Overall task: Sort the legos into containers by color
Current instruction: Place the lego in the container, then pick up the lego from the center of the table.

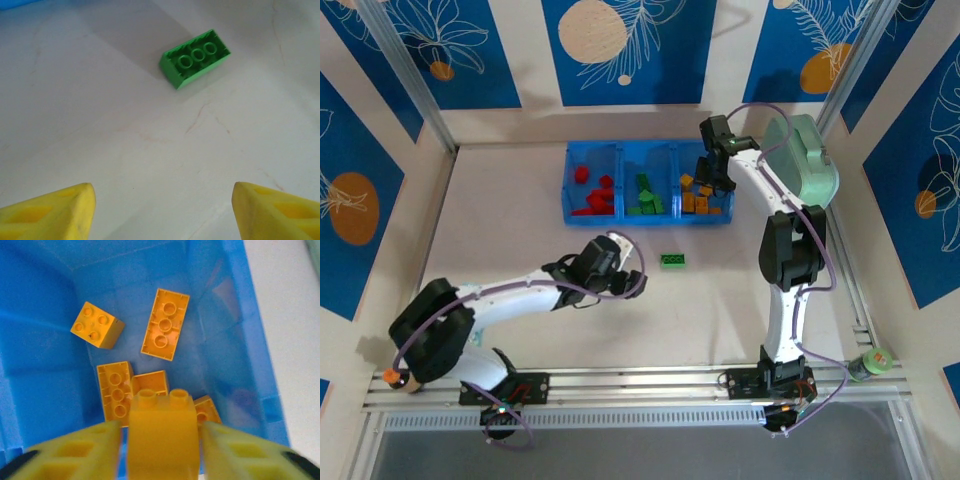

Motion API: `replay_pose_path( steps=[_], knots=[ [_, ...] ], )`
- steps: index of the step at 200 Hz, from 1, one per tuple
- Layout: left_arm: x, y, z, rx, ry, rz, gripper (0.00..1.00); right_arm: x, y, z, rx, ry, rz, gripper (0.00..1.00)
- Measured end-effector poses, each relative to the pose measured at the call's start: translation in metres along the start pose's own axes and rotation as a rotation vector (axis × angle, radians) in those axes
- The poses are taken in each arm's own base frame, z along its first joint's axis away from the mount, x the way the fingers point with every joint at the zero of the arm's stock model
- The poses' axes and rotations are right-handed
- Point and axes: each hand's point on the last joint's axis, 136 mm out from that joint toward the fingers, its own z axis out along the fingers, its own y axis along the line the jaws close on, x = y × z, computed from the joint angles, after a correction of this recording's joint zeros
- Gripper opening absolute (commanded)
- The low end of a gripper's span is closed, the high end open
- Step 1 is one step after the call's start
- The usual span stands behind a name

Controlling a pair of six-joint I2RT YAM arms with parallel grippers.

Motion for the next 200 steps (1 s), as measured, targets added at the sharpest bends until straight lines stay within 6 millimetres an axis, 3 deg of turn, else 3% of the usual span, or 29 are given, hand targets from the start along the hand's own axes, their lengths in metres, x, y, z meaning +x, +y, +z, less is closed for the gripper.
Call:
replay_pose_path(
  steps=[35,81,99,158,200],
  knots=[
    [-0.013,-0.014,0.025,0.026,0.028,0.036,0.74,0.004,0.014,-0.018,-0.031,-0.031,-0.031,0.73],
    [-0.035,-0.028,0.061,0.038,0.07,0.094,0.76,0.033,0.017,-0.089,-0.115,-0.127,-0.053,0.76],
    [-0.043,-0.034,0.077,0.041,0.088,0.103,0.77,0.045,0.011,-0.106,-0.139,-0.154,-0.046,0.77],
    [-0.051,-0.033,0.121,-0.045,0.178,0.11,0.78,0.1,-0.021,-0.092,-0.106,-0.093,-0.013,0.78],
    [-0.054,-0.031,0.141,-0.142,0.209,0.099,0.78,0.111,-0.037,-0.087,-0.093,-0.092,0.037,0.78]
  ],
)
